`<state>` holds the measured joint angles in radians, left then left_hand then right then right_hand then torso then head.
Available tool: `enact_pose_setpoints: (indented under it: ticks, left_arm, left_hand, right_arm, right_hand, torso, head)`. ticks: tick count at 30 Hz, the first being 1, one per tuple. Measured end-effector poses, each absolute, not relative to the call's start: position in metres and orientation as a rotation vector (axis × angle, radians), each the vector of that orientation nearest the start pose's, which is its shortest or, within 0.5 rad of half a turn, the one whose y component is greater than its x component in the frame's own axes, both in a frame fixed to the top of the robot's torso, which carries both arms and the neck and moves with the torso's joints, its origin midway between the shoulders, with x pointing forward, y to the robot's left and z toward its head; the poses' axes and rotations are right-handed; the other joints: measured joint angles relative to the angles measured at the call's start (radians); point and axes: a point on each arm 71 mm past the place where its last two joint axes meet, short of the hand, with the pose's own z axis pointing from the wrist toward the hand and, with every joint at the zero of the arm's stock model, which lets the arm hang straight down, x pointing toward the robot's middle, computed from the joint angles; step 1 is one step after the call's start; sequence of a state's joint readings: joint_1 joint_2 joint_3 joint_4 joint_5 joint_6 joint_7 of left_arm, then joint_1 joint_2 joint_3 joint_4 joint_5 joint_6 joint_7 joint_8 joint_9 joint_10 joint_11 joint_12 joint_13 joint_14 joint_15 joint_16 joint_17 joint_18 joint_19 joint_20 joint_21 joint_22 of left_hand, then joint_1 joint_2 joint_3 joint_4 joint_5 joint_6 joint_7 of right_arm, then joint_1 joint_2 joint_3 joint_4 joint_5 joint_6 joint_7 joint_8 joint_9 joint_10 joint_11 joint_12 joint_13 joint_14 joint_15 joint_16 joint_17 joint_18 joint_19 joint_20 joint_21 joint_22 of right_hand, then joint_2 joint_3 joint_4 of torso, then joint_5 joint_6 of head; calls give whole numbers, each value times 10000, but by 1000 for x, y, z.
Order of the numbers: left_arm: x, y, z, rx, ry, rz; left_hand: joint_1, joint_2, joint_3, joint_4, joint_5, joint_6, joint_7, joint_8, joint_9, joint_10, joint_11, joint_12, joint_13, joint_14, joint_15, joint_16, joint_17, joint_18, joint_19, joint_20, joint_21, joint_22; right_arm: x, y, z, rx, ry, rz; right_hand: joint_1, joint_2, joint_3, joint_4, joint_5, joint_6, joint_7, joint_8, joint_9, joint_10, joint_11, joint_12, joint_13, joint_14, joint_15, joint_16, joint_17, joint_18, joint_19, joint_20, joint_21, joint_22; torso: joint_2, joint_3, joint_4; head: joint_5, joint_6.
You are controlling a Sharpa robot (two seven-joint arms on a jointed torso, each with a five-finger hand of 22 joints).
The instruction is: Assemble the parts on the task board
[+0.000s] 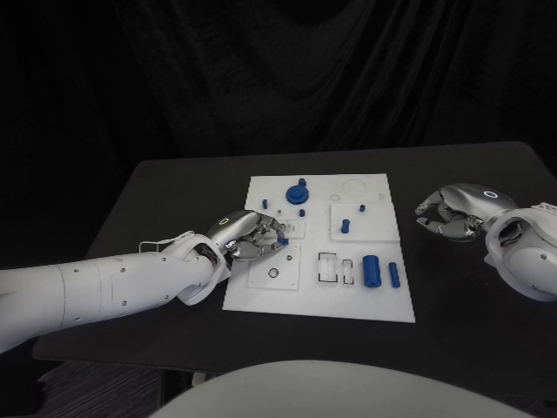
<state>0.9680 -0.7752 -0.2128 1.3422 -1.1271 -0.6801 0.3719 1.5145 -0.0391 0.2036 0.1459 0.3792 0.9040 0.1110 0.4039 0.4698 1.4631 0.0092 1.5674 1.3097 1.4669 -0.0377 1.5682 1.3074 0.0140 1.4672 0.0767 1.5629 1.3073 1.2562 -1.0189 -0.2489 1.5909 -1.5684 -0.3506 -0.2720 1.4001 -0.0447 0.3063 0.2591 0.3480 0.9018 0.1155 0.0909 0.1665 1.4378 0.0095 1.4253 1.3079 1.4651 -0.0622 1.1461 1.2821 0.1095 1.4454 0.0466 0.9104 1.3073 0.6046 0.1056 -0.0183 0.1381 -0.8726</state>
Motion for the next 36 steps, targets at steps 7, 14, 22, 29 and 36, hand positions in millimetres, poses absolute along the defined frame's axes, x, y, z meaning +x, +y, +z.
enact_pose_setpoints:
  ticks: [7,14,22,29,36]
  left_arm:
    - [439,216,-285,-151,15674,-9412]
    - [471,214,-231,93,16238,-9029]
    - [508,215,-211,185,19395,-7673]
    - [517,210,-216,-953,21795,-7214]
    - [517,195,-218,-2033,23285,-6744]
  left_hand:
    - [-210,208,67,297,-1,-1,-1,0,0,37,-36,0,0,-36,-35,0,0,1,-28,-43,0,0]
    - [-507,492,-142,507,-5,-39,-38,-1,-1,36,-36,0,0,-36,-35,0,0,0,0,-71,0,0]
    - [-445,432,-197,563,-116,-40,-39,-1,-1,36,-35,0,0,-15,-55,0,0,0,0,-70,0,0]
    - [-323,165,180,787,537,-34,-33,-131,-1,36,-35,-38,0,1,-71,0,0,0,0,-70,0,0]
    - [-424,66,193,775,574,19,20,-171,0,34,-37,-107,0,1,-71,0,0,0,-7,-76,-155,0]
  right_arm:
    - [452,-277,-226,-1549,17825,3134]
    - [454,-273,-227,-1561,17846,3214]
    - [456,-268,-228,-1562,17864,3292]
    - [457,-267,-228,-1563,17876,3326]
    - [457,-264,-228,-1584,17894,3385]
  right_hand:
    - [0,0,0,0,0,0,0,0,0,-34,34,0,0,0,0,0,-8,0,0,0,0,0]
    - [0,0,28,28,0,0,0,0,0,-34,34,1,0,0,0,-41,-17,0,0,0,-47,0]
    - [0,0,29,29,0,0,0,0,0,-34,33,1,0,0,0,-41,-17,-1,0,0,-47,0]
    - [0,0,29,29,0,0,0,0,0,-33,33,1,0,0,0,-41,-17,0,0,0,-47,0]
    - [0,0,28,29,0,0,0,0,0,-33,33,1,0,0,0,-40,-17,0,0,0,-47,8]
  torso:
    - [5,0,-3]
    - [-12,5,-25]
    - [-26,41,-70]
    - [-31,61,-88]
    - [-29,59,-81]
  head:
    - [20,0]
    - [57,0]
    - [46,0]
    - [-46,0]
    - [-30,0]
